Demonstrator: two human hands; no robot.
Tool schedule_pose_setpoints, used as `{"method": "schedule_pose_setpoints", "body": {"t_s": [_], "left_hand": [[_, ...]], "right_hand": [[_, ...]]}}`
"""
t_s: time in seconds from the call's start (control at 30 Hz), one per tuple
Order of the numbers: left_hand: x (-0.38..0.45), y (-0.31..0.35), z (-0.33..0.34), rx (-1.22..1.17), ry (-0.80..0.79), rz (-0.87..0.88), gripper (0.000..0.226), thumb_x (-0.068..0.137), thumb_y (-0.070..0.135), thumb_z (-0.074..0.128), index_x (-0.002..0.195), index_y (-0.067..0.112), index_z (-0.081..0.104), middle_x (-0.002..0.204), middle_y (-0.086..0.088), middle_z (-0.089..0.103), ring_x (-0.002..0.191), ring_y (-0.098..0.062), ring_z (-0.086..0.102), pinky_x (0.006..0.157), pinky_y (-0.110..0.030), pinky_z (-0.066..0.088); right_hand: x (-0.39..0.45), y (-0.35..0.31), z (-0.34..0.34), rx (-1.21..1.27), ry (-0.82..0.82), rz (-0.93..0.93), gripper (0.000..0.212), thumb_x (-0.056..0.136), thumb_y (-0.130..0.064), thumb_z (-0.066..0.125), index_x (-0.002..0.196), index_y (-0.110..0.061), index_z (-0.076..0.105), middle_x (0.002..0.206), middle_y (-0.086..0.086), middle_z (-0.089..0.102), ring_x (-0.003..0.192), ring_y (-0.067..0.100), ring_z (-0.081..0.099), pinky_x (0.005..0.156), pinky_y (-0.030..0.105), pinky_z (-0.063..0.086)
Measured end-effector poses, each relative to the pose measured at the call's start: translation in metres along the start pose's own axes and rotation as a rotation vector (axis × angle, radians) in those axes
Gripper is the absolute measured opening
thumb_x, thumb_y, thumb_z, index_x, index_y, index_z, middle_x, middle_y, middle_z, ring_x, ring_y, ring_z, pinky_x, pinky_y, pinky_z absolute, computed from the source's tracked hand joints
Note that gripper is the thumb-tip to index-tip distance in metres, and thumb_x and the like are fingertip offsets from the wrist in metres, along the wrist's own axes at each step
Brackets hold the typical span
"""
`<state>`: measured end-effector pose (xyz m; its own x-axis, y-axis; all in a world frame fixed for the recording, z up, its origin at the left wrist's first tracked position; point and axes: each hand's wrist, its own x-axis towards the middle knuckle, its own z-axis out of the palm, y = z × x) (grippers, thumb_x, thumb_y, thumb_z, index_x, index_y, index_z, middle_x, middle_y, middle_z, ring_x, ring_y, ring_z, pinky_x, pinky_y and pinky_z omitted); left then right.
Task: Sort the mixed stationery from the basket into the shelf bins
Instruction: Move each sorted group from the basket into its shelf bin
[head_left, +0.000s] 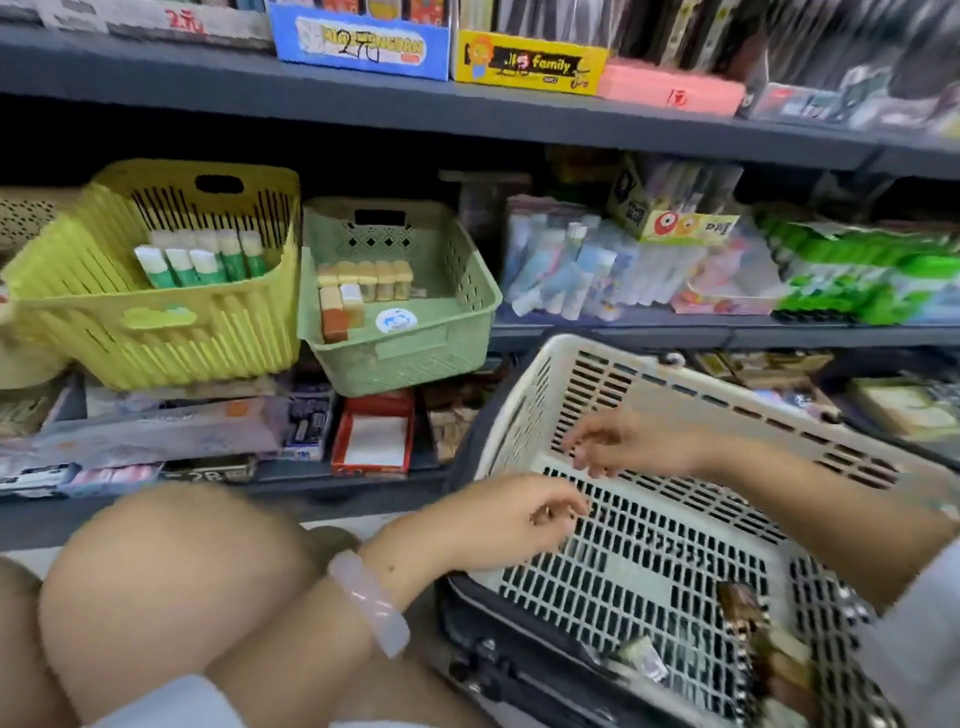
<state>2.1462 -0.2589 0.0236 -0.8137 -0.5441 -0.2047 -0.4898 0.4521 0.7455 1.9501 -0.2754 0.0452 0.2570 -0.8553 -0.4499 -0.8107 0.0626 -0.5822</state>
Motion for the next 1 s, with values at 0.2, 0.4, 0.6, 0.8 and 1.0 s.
{"method": "schedule_pose_setpoints", "body": {"t_s": [0.2,0.4,0.6,0.8,1.0], "left_hand": [[0.0,-0.003,0.007,0.295,-0.031,-0.059,0.034,0.096,0.033,0.042,0.129,0.024,0.049,0.118,-0.003,0.06,0.101,-0.018,0.056,0.087,-0.036,0.047],[0.009,-0.001,0.013,0.339,-0.076,-0.187,0.035,0.096,0.037,0.04,0.129,0.025,0.045,0.119,0.001,0.058,0.099,-0.017,0.057,0.084,-0.033,0.047],[0.031,0.004,0.04,0.177,-0.191,-0.143,0.034,0.096,0.037,0.04,0.128,0.028,0.047,0.107,0.011,0.056,0.089,-0.019,0.062,0.074,-0.031,0.05],[0.031,-0.016,0.042,0.215,-0.32,-0.289,0.034,0.096,0.039,0.04,0.129,0.031,0.047,0.122,0.005,0.053,0.104,-0.013,0.055,0.088,-0.028,0.044],[0.033,-0.017,0.041,0.223,-0.315,-0.335,0.036,0.097,0.04,0.038,0.131,0.03,0.044,0.123,0.004,0.052,0.106,-0.013,0.052,0.086,-0.025,0.039]], "right_hand": [[-0.023,0.075,0.032,-0.349,-0.265,0.161,0.033,0.097,-0.025,0.044,0.127,-0.013,0.049,0.117,0.003,0.056,0.1,0.014,0.052,0.084,0.023,0.04],[-0.046,0.131,0.05,-0.554,-0.423,0.297,0.05,0.092,-0.032,0.054,0.136,-0.016,0.038,0.132,0.007,0.048,0.116,0.021,0.049,0.087,0.023,0.038],[-0.068,0.17,0.067,-0.682,-0.522,0.376,0.07,0.083,-0.04,0.064,0.141,-0.023,0.03,0.139,0.009,0.031,0.126,0.027,0.037,0.102,0.039,0.038],[-0.09,0.179,0.086,-0.724,-0.536,0.383,0.075,0.079,-0.054,0.059,0.142,-0.028,0.026,0.143,0.005,0.023,0.134,0.031,0.022,0.103,0.052,0.036],[-0.108,0.189,0.112,-0.838,-0.497,0.359,0.068,0.082,-0.051,0.053,0.141,-0.03,0.026,0.143,0.004,0.025,0.133,0.03,0.02,0.098,0.053,0.039]]}}
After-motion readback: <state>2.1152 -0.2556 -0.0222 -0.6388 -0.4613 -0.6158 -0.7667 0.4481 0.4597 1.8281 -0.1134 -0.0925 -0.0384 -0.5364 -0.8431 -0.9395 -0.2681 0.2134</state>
